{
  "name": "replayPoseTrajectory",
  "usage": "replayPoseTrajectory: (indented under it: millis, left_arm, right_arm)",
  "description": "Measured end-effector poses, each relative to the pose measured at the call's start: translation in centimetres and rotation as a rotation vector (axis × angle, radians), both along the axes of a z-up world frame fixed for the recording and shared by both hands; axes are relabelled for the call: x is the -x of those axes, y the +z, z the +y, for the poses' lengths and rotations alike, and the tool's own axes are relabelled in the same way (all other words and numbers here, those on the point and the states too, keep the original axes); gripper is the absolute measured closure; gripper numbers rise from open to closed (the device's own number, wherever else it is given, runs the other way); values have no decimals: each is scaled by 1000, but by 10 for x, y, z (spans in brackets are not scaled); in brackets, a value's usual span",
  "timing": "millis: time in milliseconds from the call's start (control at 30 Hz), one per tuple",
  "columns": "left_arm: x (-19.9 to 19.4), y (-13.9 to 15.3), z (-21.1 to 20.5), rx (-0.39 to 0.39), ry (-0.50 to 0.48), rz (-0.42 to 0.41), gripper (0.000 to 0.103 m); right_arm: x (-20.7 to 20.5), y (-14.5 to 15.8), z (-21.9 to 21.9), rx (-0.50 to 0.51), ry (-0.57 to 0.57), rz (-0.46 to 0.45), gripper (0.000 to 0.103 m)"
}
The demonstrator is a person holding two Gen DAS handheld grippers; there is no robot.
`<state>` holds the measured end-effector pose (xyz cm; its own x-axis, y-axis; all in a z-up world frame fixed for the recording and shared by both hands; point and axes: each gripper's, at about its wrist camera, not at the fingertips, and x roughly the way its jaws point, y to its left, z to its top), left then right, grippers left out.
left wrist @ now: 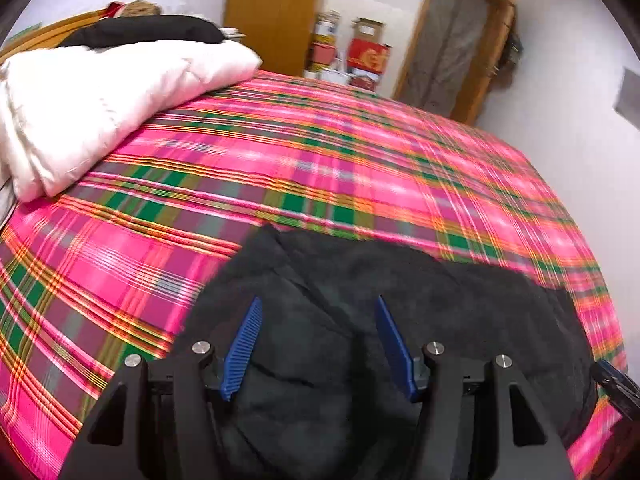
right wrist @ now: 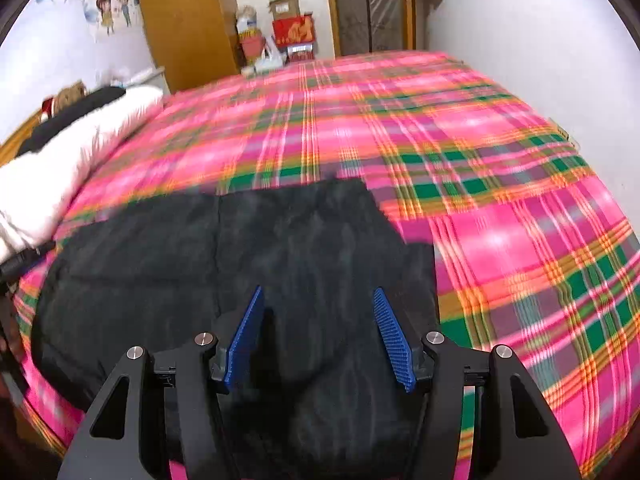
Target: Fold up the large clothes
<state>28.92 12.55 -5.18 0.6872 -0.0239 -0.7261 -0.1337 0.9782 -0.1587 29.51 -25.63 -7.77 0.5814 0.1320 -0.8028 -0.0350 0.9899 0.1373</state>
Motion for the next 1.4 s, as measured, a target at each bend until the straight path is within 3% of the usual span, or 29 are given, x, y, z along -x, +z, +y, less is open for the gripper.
replayPoseTrajectory:
  millis: [133,433,733,833,900,1000,1200,1333,1400]
  left_arm:
    - [-7,-22,-18,-62,-36,78,42]
    - [-17,-28,-26,-102,-37,92,42]
    - [-17,-29,-28,-118,-32,102,41]
    - [-14,-22,-25,-103,-17,92,41]
    - [-13,-18,-23,-91,-12,76,41]
    - [-14,-19,-22,-90,-7,79,41]
    - [-20,-24,-25,-113,-20,90,41]
    - [-23,-25,-25,-114,-16,91,41]
    - [-24,-23,-23,-109,-6,86,41]
  right_arm:
    - [-1,-20,-6,13,-10,22,46]
    - [-9,-40,-8,-7,-30,37,38]
    - [-18,-25,-13,-2,-18,118,37]
    - [-10,7,-11,19,-13,-2,37]
    - [-11,19,-12,-3,-17,-30,37]
    - [-28,11,-13,-56,-21,11,37]
    - [-43,-31,-6,-35,-11,95,37]
    - [-45,-24,-7,-24,-23,98,37]
    - [-43,-10,-4,-8,-24,55,37]
